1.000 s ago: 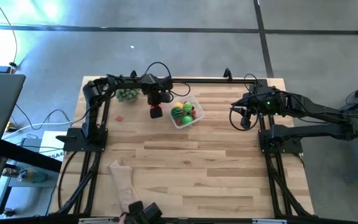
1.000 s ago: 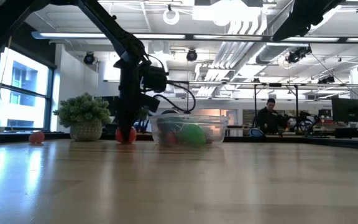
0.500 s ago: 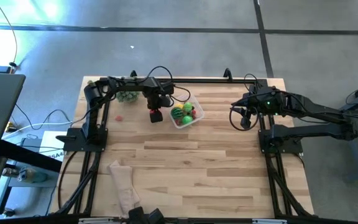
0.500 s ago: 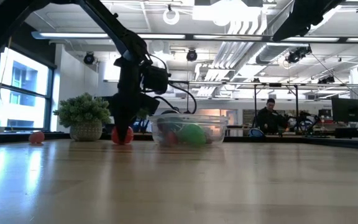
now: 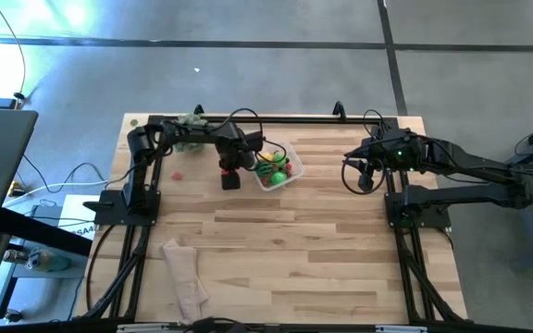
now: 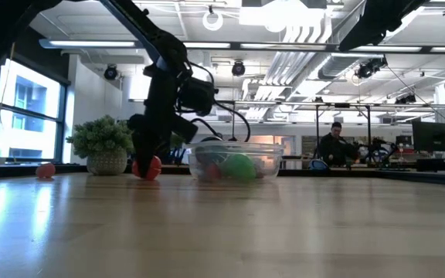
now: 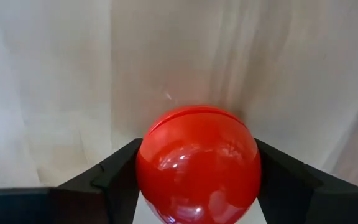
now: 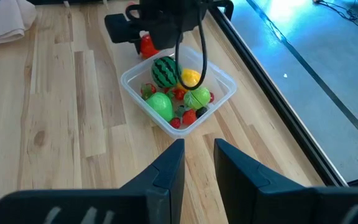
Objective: Pick and placing Produce into tupperware
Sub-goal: Put the red tomato into the transparent container, then put the pink peach into the transparent container
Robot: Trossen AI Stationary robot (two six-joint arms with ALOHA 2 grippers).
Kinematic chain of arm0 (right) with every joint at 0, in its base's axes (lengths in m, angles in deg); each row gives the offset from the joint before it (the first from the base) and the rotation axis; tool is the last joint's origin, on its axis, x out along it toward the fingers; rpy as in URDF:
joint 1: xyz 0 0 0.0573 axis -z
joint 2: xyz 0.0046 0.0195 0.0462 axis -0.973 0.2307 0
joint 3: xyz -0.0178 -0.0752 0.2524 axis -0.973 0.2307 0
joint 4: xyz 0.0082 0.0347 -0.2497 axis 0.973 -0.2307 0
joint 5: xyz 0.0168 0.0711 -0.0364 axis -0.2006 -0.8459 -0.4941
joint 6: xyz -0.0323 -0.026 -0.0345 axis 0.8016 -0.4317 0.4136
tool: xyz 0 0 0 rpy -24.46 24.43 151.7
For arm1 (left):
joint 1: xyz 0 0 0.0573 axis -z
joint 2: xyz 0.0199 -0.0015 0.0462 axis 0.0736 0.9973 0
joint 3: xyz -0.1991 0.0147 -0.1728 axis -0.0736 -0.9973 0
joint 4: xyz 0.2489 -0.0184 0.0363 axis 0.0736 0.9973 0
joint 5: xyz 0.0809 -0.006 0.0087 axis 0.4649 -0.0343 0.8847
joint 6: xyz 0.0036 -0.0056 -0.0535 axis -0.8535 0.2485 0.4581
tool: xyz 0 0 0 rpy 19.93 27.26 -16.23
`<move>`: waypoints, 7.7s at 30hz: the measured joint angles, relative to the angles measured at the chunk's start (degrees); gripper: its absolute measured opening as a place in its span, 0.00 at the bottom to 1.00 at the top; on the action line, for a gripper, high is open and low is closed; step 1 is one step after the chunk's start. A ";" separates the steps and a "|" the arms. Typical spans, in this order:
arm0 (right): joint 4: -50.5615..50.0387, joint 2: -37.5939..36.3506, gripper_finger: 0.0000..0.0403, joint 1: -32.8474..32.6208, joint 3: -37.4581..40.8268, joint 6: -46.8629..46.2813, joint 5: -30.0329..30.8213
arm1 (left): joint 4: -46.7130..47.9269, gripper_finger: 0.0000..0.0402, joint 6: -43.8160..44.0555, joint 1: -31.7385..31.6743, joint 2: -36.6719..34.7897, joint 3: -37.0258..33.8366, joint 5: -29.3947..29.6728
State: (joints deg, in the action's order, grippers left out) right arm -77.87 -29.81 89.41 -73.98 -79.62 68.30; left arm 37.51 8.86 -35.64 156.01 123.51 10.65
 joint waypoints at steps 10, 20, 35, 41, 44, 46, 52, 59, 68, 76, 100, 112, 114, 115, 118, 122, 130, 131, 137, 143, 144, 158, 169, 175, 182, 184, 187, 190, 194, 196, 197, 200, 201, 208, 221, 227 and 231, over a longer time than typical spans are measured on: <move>0.00 -0.02 0.19 0.00 -0.01 -0.01 0.01 | 4.78 0.65 1.97 0.07 -1.19 0.11 -2.60; 0.00 -0.01 0.19 0.00 -0.01 -0.01 0.00 | 3.93 0.60 2.17 -0.06 -5.53 0.15 -4.87; 0.00 -0.02 0.19 0.00 -0.01 0.00 0.00 | -5.83 0.60 1.85 -0.02 -14.08 5.88 -14.00; 0.00 -0.02 0.19 0.00 -0.01 0.01 -0.01 | -17.14 0.65 0.16 -0.04 -14.32 11.75 -17.35; 0.00 -0.01 0.19 0.00 -0.01 -0.01 0.00 | -23.20 0.66 -0.73 -0.04 -14.32 12.91 -19.26; 0.00 -0.02 0.19 0.00 -0.01 -0.01 -0.01 | -25.59 0.64 -0.71 -0.03 -14.32 12.94 -20.04; 0.00 0.00 0.19 0.00 0.01 -0.01 0.01 | -27.24 0.60 -0.65 0.45 -10.35 12.95 -20.24; 0.00 -0.01 0.19 0.00 0.00 -0.01 0.01 | -28.27 0.66 -0.68 0.74 -4.12 12.90 -14.90; 0.00 0.00 0.19 -0.02 0.00 -0.01 0.00 | -26.07 0.60 -1.61 0.70 0.03 12.90 -10.93; 0.00 -0.02 0.19 -0.01 -0.01 -0.01 -0.01 | -23.61 0.70 -1.55 0.70 2.27 12.90 -9.36; 0.00 0.00 0.19 -0.02 -0.01 -0.01 -0.01 | -23.58 0.74 0.89 0.81 2.02 12.90 -10.01; 0.00 0.00 0.19 0.00 0.00 -0.01 -0.01 | -20.94 0.89 3.87 0.81 1.97 15.48 -9.96; 0.00 -0.01 0.19 -0.01 -0.01 -0.01 -0.01 | -19.31 0.90 3.89 0.81 1.95 17.24 -9.54; 0.00 -0.02 0.19 0.00 -0.01 -0.01 0.00 | -18.24 0.91 3.89 0.81 1.95 18.28 -9.54; 0.00 0.00 0.19 0.00 -0.01 0.00 0.01 | -14.29 0.91 3.68 0.81 1.93 22.16 -9.49; 0.00 -0.02 0.19 0.00 -0.01 -0.01 -0.01 | -3.79 0.90 3.67 0.75 1.88 28.12 -9.24; 0.00 0.00 0.19 0.00 -0.01 -0.01 -0.01 | 24.04 0.89 14.08 0.69 1.86 36.55 -2.17; -0.01 0.00 0.19 -0.02 -0.01 -0.01 -0.01 | 26.68 0.89 15.52 0.69 1.86 36.59 -1.45; 0.00 0.00 0.19 -0.02 -0.01 -0.01 -0.01 | 30.50 0.89 20.13 0.82 1.06 33.86 -0.37; 0.00 0.00 0.19 -0.01 -0.01 -0.01 0.00 | 30.26 0.89 21.02 1.96 -1.86 28.84 0.47; 0.00 0.00 0.19 -0.02 -0.01 0.00 -0.01 | 29.95 0.89 21.26 2.23 -2.75 27.43 1.26; 0.00 -0.01 0.19 0.00 0.00 -0.01 0.01 | 15.86 0.89 38.14 4.28 -34.19 -11.71 11.48; 0.00 -0.01 0.19 0.00 -0.01 -0.01 0.00 | -4.80 0.89 55.39 6.32 -57.89 -34.56 11.60; 0.00 -0.02 0.19 -0.01 0.00 -0.01 0.00 | -4.72 0.89 55.72 6.32 -59.10 -35.67 12.24; 0.00 -0.02 0.19 0.00 -0.01 -0.01 -0.01 | -4.76 0.89 55.63 6.32 -59.10 -35.65 12.24; 0.00 0.00 0.19 0.00 0.01 -0.01 0.01 | -4.84 0.89 55.61 6.32 -59.08 -35.65 12.24; 0.00 -0.02 0.19 -0.01 0.00 0.01 -0.01 | -4.84 0.89 55.54 6.32 -59.07 -35.65 12.25; 0.00 0.00 0.19 0.00 0.01 -0.01 0.01 | -4.84 0.89 55.52 6.32 -59.04 -35.65 12.26; 0.00 -0.01 0.19 0.00 0.00 0.00 0.00 | -5.11 0.89 55.51 6.32 -59.04 -35.65 12.26; 0.00 -0.02 0.19 0.00 0.00 -0.01 0.00 | -5.74 0.89 55.49 6.32 -59.04 -35.65 12.28; 0.00 0.00 0.19 0.00 -0.01 -0.01 -0.01 | -6.16 0.89 55.49 6.32 -59.04 -35.65 12.28; 0.00 -0.02 0.19 0.00 -0.01 -0.01 0.01 | -6.51 0.89 55.16 6.32 -59.04 -35.65 12.28; 0.00 -0.01 0.19 0.00 0.01 0.00 0.01 | -6.54 0.89 54.60 6.32 -59.04 -35.65 12.31; 0.00 -0.02 0.19 0.00 0.00 -0.01 0.01 | -7.36 0.89 51.11 6.32 -59.04 -35.63 12.52; -0.01 -0.01 0.19 0.00 0.00 -0.01 0.01 | 0.33 0.89 61.29 6.32 -58.99 -35.58 13.75; 0.00 -0.02 0.19 0.00 0.01 -0.01 -0.01 | 2.09 0.89 66.82 6.32 -58.34 -35.58 16.78; 0.00 0.00 0.19 0.00 0.01 -0.01 -0.01 | 1.36 0.89 69.20 6.32 -55.91 -36.26 18.01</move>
State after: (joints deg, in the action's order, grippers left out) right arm -77.87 -29.81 89.41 -73.97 -79.63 68.29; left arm 38.87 78.06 -29.32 100.10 87.25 28.66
